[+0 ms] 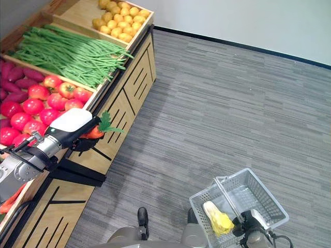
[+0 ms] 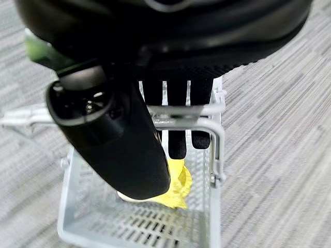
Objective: Get the vegetables into the basket
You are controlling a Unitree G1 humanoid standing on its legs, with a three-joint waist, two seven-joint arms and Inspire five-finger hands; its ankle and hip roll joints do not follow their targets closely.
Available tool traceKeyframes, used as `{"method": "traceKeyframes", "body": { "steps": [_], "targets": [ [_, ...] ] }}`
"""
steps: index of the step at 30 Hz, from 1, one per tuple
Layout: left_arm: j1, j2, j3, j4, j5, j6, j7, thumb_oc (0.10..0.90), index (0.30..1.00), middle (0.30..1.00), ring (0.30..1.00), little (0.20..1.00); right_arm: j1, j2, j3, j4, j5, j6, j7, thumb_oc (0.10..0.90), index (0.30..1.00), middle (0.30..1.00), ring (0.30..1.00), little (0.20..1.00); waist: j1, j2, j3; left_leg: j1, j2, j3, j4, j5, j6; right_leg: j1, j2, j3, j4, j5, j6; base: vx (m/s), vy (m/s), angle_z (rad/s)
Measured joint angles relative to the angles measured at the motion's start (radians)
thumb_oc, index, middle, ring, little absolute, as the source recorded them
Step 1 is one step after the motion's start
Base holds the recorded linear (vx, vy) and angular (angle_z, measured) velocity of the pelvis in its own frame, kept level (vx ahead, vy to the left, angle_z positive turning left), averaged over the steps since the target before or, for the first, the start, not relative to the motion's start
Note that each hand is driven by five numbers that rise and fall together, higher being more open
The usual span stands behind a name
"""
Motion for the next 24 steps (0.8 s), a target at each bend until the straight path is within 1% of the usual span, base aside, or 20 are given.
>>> {"method": "traceKeyframes", "body": {
  "steps": [3,5,7,9,10,11,13,14,15,16,17,18,19,20,21,22,23,24],
  "targets": [
    [0.011,-0.008,0.001,0.0,0.0,0.001,-0.003,0.4,0.3,0.3,0.3,0.3,0.004,-0.009,-0.001,-0.006,-0.001,-0.003,-0.001,0.4,0.3,0.3,0.3,0.3,-0.004,0.02,-0.015,0.01,0.027,0.005,0.001,-0.002,-0.019,0.008,0.026,-0.002,0.001,-0.006,-0.015,0.01,-0.194,-0.17],
    [0.011,-0.031,0.001,0.001,-0.001,0.002,-0.01,0.4,0.3,0.3,0.3,0.3,0.009,-0.013,-0.001,0.005,-0.001,-0.005,0.0,0.4,0.3,0.3,0.3,0.3,-0.01,0.036,-0.028,0.011,0.04,0.007,0.002,0.002,-0.027,0.007,0.041,0.002,-0.007,-0.009,-0.023,0.01,-0.25,-0.06],
    [0.011,-0.049,0.0,0.002,-0.003,0.003,-0.012,0.4,0.3,0.3,0.3,0.3,0.008,-0.016,-0.002,0.017,0.0,-0.001,0.0,0.4,0.3,0.3,0.3,0.3,-0.012,0.05,-0.037,0.01,0.049,0.007,0.005,0.004,-0.029,0.007,0.054,0.006,-0.008,-0.005,-0.033,-0.01,-0.142,-0.1],
    [0.011,-0.074,-0.001,0.004,-0.019,0.006,-0.012,0.4,0.3,0.3,0.3,0.3,0.009,-0.017,-0.002,0.019,0.0,0.002,0.0,0.4,0.3,0.3,0.3,0.3,-0.011,0.058,-0.043,0.008,0.053,0.006,0.02,0.004,-0.029,0.01,0.058,0.014,-0.011,-0.003,-0.038,-0.01,-0.179,-0.13],
    [0.011,-0.091,-0.002,0.008,-0.019,0.007,-0.012,0.4,0.3,0.3,0.3,0.3,0.008,-0.021,-0.002,0.018,0.0,0.002,0.0,0.4,0.3,0.3,0.3,0.3,-0.018,0.065,-0.047,0.004,0.06,0.002,0.028,0.005,-0.029,0.009,0.062,0.012,-0.008,-0.005,-0.041,-0.02,-0.172,-0.04],
    [0.004,-0.116,-0.008,0.023,-0.026,0.007,-0.012,0.4,0.3,0.3,0.3,0.3,0.004,-0.029,-0.002,0.018,0.0,0.002,0.0,0.4,0.3,0.3,0.3,0.3,-0.029,0.07,-0.05,-0.004,0.063,-0.002,0.047,0.005,-0.03,0.005,0.067,0.012,0.006,-0.013,-0.047,0.0,-0.131,0.02],
    [-0.01,-0.128,-0.034,0.046,-0.045,0.01,-0.012,0.4,0.3,0.3,0.3,0.3,0.002,-0.038,-0.002,0.019,0.0,0.002,0.0,0.4,0.3,0.3,0.3,0.3,-0.032,0.069,-0.051,-0.014,0.064,-0.011,0.085,0.005,-0.03,0.0,0.066,0.018,0.02,-0.025,-0.056,0.03,-0.074,-0.09],
    [-0.014,-0.13,-0.051,0.056,-0.054,0.01,-0.013,0.4,0.3,0.3,0.3,0.3,-0.004,-0.048,-0.002,0.018,0.0,0.002,0.001,0.4,0.3,0.3,0.3,0.3,-0.029,0.069,-0.051,-0.016,0.061,-0.026,0.109,0.005,-0.029,-0.001,0.064,0.032,0.027,-0.036,-0.058,0.01,-0.03,-0.28],
    [-0.014,-0.134,-0.066,0.063,-0.057,0.011,-0.013,0.4,0.3,0.3,0.3,0.3,-0.009,-0.061,-0.002,0.019,0.0,0.003,0.001,0.4,0.3,0.3,0.3,0.3,-0.024,0.068,-0.05,-0.019,0.061,-0.068,0.133,0.01,-0.035,-0.002,0.062,0.046,0.036,-0.041,-0.066,0.01,-0.015,-0.41],
    [-0.015,-0.137,-0.083,0.064,-0.057,0.011,-0.015,0.4,0.3,0.3,0.3,0.3,-0.012,-0.083,0.0,0.019,0.0,0.002,0.001,0.4,0.3,0.3,0.3,0.3,-0.01,0.065,-0.049,-0.028,0.049,-0.137,0.163,0.022,-0.034,-0.001,0.059,0.068,0.037,-0.04,-0.08,0.02,-0.015,-0.44],
    [-0.015,-0.139,-0.094,0.057,-0.057,0.007,-0.017,0.4,0.3,0.3,0.3,0.3,-0.016,-0.107,0.001,0.019,0.0,0.003,0.001,0.4,0.3,0.3,0.3,0.3,-0.002,0.051,-0.043,-0.056,0.038,-0.201,0.211,0.026,-0.041,0.001,0.049,0.086,0.034,-0.021,-0.084,0.06,-0.01,-0.41],
    [-0.015,-0.139,-0.101,0.052,-0.057,0.0,-0.018,0.4,0.3,0.3,0.3,0.3,-0.021,-0.13,0.0,0.019,0.0,0.008,-0.001,0.4,0.3,0.3,0.3,0.3,0.001,0.05,-0.044,-0.077,0.021,-0.277,0.221,0.003,-0.06,0.001,0.035,0.109,0.025,-0.006,-0.087,0.07,0.0,-0.48],
    [-0.027,-0.138,-0.103,0.035,-0.057,-0.013,-0.018,0.4,0.3,0.3,0.3,0.3,-0.044,-0.162,0.001,0.027,0.001,0.011,-0.005,0.4,0.3,0.3,0.3,0.3,0.009,0.052,-0.045,-0.069,0.0,-0.398,0.064,-0.015,-0.077,-0.007,0.035,0.137,-0.008,0.008,-0.097,0.1,0.025,-0.48],
    [-0.033,-0.138,-0.103,0.024,-0.057,-0.015,-0.018,0.4,0.3,0.3,0.3,0.3,-0.054,-0.168,0.001,0.029,0.001,0.012,-0.005,0.4,0.3,0.3,0.3,0.3,0.008,0.058,-0.049,-0.076,0.001,-0.407,0.027,0.008,-0.068,-0.006,0.044,0.141,-0.027,0.02,-0.09,0.17,0.159,-0.64],
    [-0.034,-0.138,-0.107,0.009,-0.058,-0.016,-0.019,0.4,0.3,0.3,0.3,0.3,-0.055,-0.187,0.026,0.015,-0.001,0.012,-0.005,0.4,0.3,0.3,0.3,0.3,-0.003,0.106,-0.075,-0.067,0.027,-0.359,0.023,0.019,-0.051,0.017,0.09,0.142,-0.077,0.041,-0.065,0.17,0.208,-0.39],
    [-0.044,-0.139,-0.109,0.009,-0.06,-0.014,-0.019,0.4,0.3,0.3,0.3,0.3,-0.054,-0.18,0.026,0.003,0.0,0.012,-0.007,0.4,0.3,0.3,0.3,0.3,-0.011,0.106,-0.078,-0.048,0.027,-0.335,-0.001,0.017,-0.055,0.024,0.078,0.142,-0.081,0.048,-0.055,0.13,0.245,-0.42],
    [-0.065,-0.128,-0.124,0.011,-0.072,-0.014,-0.019,0.4,0.3,0.3,0.3,0.3,-0.054,-0.181,0.046,-0.022,-0.003,0.014,-0.005,0.4,0.3,0.3,0.3,0.3,-0.013,0.088,-0.068,-0.036,0.008,-0.318,-0.002,0.005,-0.041,0.023,0.065,0.154,-0.081,0.046,-0.052,0.04,0.112,-0.32],
    [-0.075,-0.113,-0.143,0.011,-0.087,-0.013,-0.02,0.4,0.3,0.3,0.3,0.3,-0.053,-0.182,0.051,-0.053,-0.004,0.014,-0.004,0.4,0.3,0.3,0.3,0.3,-0.013,0.079,-0.066,-0.029,-0.009,-0.305,-0.002,-0.001,-0.028,0.023,0.05,0.17,-0.081,0.048,-0.046,0.04,0.168,-0.44]
  ]
}}
